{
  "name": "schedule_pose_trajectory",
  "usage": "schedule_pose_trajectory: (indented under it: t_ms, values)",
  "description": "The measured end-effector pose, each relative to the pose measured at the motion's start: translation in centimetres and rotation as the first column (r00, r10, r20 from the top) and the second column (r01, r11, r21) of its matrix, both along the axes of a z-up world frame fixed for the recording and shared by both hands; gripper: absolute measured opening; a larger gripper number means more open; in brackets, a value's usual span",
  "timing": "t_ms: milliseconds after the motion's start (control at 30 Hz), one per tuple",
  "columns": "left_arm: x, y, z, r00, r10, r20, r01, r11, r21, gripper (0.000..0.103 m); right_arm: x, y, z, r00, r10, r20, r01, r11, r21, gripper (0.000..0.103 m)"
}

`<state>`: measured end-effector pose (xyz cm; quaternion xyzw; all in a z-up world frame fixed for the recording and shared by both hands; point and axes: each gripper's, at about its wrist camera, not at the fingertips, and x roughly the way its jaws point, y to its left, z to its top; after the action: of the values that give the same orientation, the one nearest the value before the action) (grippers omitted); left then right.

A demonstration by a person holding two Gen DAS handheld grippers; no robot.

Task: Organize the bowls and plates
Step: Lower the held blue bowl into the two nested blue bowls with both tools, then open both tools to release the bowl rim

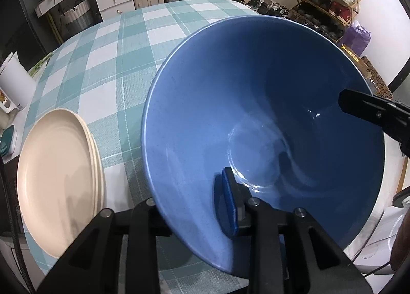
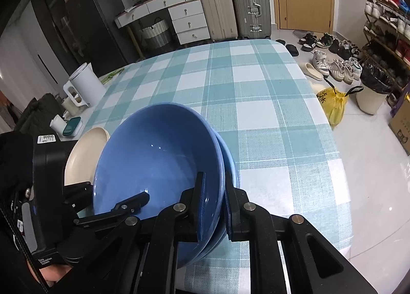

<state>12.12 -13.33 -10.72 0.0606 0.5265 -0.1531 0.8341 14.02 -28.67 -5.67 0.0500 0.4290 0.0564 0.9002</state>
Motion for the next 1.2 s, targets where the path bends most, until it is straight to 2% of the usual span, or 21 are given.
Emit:
schedule_pose_trajectory:
  t_ms: [167, 300, 467, 600, 800, 933, 1033, 1100, 1200]
  values:
    - [0.2, -0.1, 0.1, 1.000, 0.004, 0.002, -0.004, 1.000, 0.001, 0.030, 0.1, -0.1, 0.0, 1.000, 0.004, 0.012, -0.004, 1.000, 0.004, 0.013]
    - [0.3, -0.2, -0.1, 1.000, 0.007, -0.005, -0.007, 1.000, 0.006, 0.031, -0.1, 0.4, 0.3, 0.999, 0.015, 0.032, -0.013, 0.999, -0.038, 0.013]
    - [0.5, -0.2, -0.1, 1.000, 0.010, -0.005, -0.010, 1.000, 0.006, 0.032, -0.1, -0.1, 0.3, 0.999, -0.006, 0.036, 0.006, 1.000, -0.015, 0.013]
    - [0.9, -0.5, -0.1, 1.000, 0.012, -0.011, -0.012, 1.000, 0.018, 0.032, -0.6, -0.8, 1.7, 0.995, -0.042, 0.093, 0.044, 0.999, -0.025, 0.013]
    - [1.0, -0.2, 0.6, 1.000, 0.021, -0.009, -0.021, 1.000, -0.008, 0.032, -1.1, -1.9, 3.1, 0.992, -0.054, 0.116, 0.053, 0.998, 0.015, 0.013]
    - [0.6, 0.1, 1.1, 0.999, 0.037, 0.029, -0.037, 0.999, -0.005, 0.032, -2.0, -1.8, 3.0, 0.990, -0.051, 0.129, 0.046, 0.998, 0.047, 0.013]
    - [0.2, 0.6, 1.6, 0.997, 0.055, 0.051, -0.054, 0.998, -0.012, 0.032, -3.2, -2.2, 2.5, 0.988, -0.064, 0.142, 0.043, 0.988, 0.145, 0.013]
    - [-0.2, 1.1, 2.1, 0.994, 0.072, 0.079, -0.071, 0.997, -0.021, 0.042, -4.2, -2.0, 2.4, 0.985, -0.074, 0.156, 0.046, 0.984, 0.173, 0.013]
    - [-1.2, 1.9, 3.1, 0.985, 0.101, 0.143, -0.099, 0.995, -0.020, 0.045, -6.0, -1.6, 2.2, 0.975, -0.100, 0.200, 0.067, 0.984, 0.165, 0.014]
